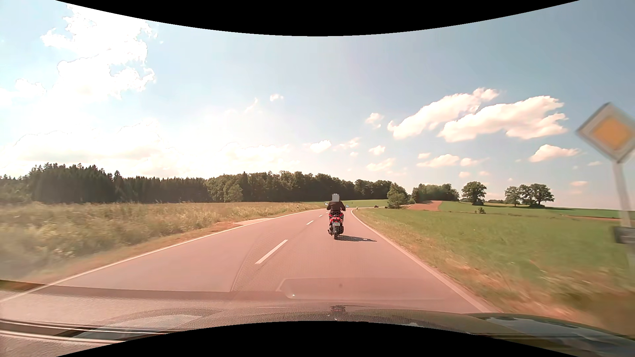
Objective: Follow the waypoints while adhering to traffic rules and regulations
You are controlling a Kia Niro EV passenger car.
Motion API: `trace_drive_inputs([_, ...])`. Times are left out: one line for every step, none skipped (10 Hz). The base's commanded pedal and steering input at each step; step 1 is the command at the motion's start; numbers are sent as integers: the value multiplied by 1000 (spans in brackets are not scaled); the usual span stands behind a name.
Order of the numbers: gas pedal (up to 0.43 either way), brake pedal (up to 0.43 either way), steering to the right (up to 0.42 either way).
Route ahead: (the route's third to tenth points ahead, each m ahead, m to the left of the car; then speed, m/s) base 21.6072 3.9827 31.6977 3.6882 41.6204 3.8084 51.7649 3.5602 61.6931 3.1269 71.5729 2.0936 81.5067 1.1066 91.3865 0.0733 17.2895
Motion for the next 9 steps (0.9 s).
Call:
trace_drive_inputs([331,6,6])
trace_drive_inputs([331,6,6])
trace_drive_inputs([331,6,6])
trace_drive_inputs([331,6,5])
trace_drive_inputs([331,6,5])
trace_drive_inputs([319,6,5])
trace_drive_inputs([319,6,5])
trace_drive_inputs([311,6,5])
trace_drive_inputs([287,6,3])
